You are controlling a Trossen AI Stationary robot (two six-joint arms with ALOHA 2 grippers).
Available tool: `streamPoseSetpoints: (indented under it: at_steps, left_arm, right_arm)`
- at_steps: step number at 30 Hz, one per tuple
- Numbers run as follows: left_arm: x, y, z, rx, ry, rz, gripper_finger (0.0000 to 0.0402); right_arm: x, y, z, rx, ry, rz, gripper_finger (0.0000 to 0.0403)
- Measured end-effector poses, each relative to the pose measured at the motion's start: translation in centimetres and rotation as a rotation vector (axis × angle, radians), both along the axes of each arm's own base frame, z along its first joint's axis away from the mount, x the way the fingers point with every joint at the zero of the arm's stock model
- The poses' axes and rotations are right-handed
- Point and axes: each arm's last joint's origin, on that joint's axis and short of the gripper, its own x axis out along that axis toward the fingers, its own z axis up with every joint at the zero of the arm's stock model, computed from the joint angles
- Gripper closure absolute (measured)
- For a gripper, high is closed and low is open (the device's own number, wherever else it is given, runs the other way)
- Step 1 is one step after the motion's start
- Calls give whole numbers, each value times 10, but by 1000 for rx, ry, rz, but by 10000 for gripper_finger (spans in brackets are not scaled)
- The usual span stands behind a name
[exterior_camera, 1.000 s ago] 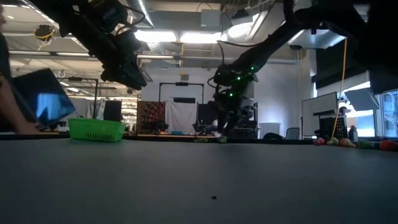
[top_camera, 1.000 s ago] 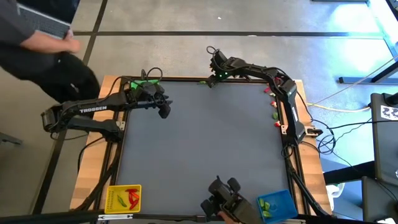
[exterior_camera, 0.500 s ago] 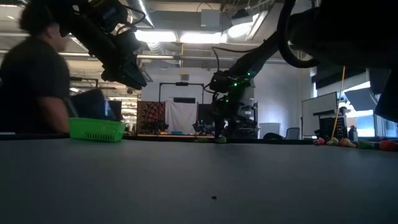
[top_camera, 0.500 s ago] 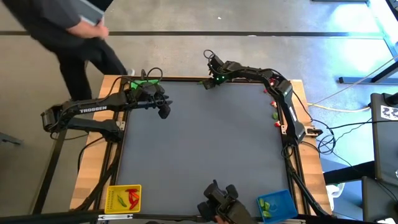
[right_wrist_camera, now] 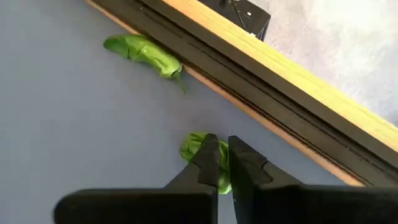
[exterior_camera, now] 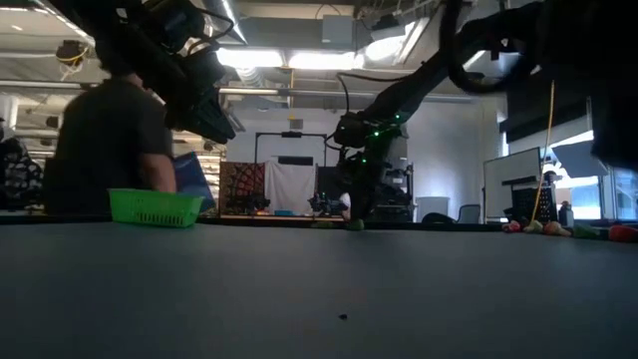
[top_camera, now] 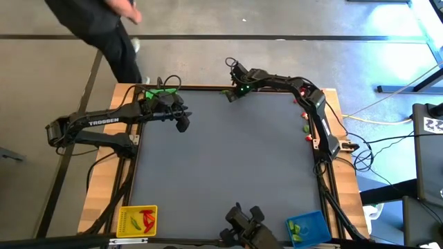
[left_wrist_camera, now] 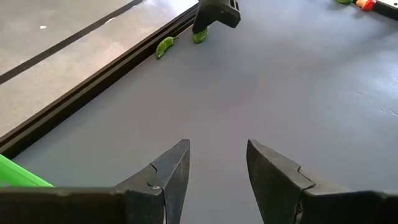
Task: Sort produce into baskets
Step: Put the green chili pepper into the blue bin
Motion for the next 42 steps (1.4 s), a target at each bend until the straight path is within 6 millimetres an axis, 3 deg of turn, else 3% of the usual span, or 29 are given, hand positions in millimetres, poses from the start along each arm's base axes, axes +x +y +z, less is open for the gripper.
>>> streamPoseSetpoints:
  at_steps: [7,19,28,34,42]
  left_arm:
    - [0,0,0,3,3,-3,247]
    - [0,0,0,2,5,-3,247]
    - [0,-2,-1,-2,10,-10,247]
    - [5,-16,4,29,-9,-97,247]
    - [12,-42,7,38,-26,-226,247]
  right_arm:
    - [8,24,20,-45,29,86,395]
    - [1,91,119,-185,0,224,393]
    - [-11,170,170,-191,-6,410,390]
    - [-19,226,186,-201,20,537,389]
    - [-35,297,202,-168,3,579,389]
